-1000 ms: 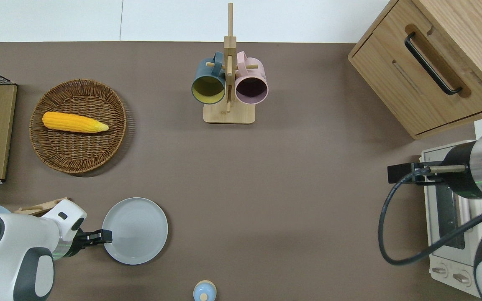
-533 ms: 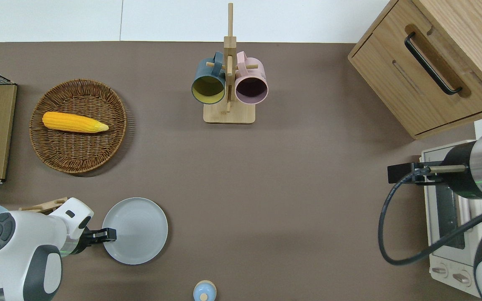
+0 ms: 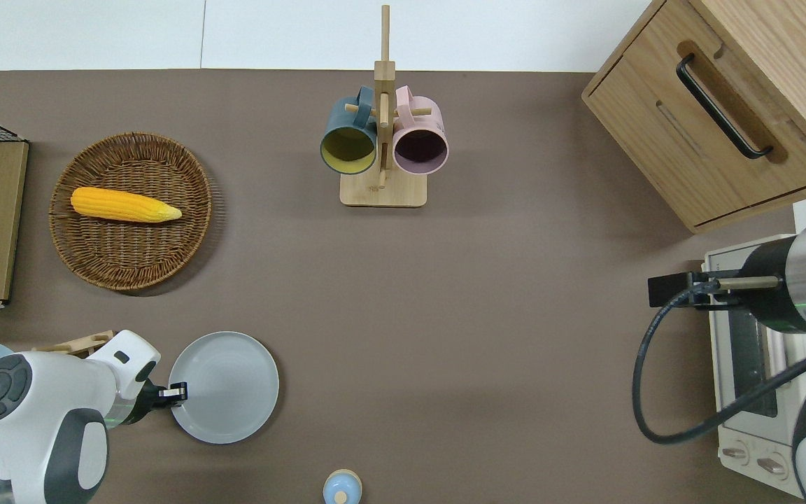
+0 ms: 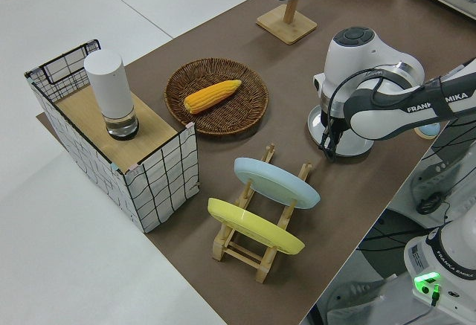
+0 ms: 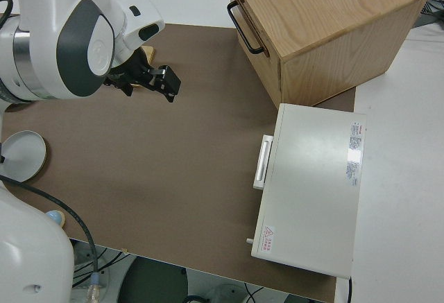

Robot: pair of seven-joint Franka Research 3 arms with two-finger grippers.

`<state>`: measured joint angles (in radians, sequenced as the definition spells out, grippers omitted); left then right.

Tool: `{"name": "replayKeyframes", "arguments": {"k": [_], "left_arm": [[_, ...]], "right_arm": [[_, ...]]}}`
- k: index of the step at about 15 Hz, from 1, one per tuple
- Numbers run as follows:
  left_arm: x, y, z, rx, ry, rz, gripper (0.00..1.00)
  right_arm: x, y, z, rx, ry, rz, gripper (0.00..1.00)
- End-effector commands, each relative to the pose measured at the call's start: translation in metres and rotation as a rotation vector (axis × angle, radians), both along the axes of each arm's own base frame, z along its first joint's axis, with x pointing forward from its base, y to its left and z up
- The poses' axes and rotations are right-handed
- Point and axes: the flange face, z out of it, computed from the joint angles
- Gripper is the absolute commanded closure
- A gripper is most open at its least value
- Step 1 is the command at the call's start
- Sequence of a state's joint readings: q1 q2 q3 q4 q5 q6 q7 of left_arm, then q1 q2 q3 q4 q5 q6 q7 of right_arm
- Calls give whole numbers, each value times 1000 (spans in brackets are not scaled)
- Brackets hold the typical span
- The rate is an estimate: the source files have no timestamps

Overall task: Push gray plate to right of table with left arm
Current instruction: 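Push the gray plate with the left gripper toward the toaster oven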

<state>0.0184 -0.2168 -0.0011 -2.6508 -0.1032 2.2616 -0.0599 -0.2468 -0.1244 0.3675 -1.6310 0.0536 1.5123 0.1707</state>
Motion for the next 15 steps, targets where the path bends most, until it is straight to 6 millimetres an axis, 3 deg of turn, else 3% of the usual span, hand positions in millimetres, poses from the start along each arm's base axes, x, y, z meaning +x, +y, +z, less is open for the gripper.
{"name": "replayKeyframes", "arguments": {"k": [1, 9, 15], "left_arm": [[-1, -3, -4, -5, -13, 18, 990], [-1, -12, -4, -9, -10, 63, 1000], [-2, -43, -4, -20, -4, 108, 1000]], "right_arm": [[-7, -2, 0, 9, 3, -24, 5], [-7, -2, 0, 9, 3, -24, 7], [-7, -2, 0, 9, 3, -24, 5]]}}
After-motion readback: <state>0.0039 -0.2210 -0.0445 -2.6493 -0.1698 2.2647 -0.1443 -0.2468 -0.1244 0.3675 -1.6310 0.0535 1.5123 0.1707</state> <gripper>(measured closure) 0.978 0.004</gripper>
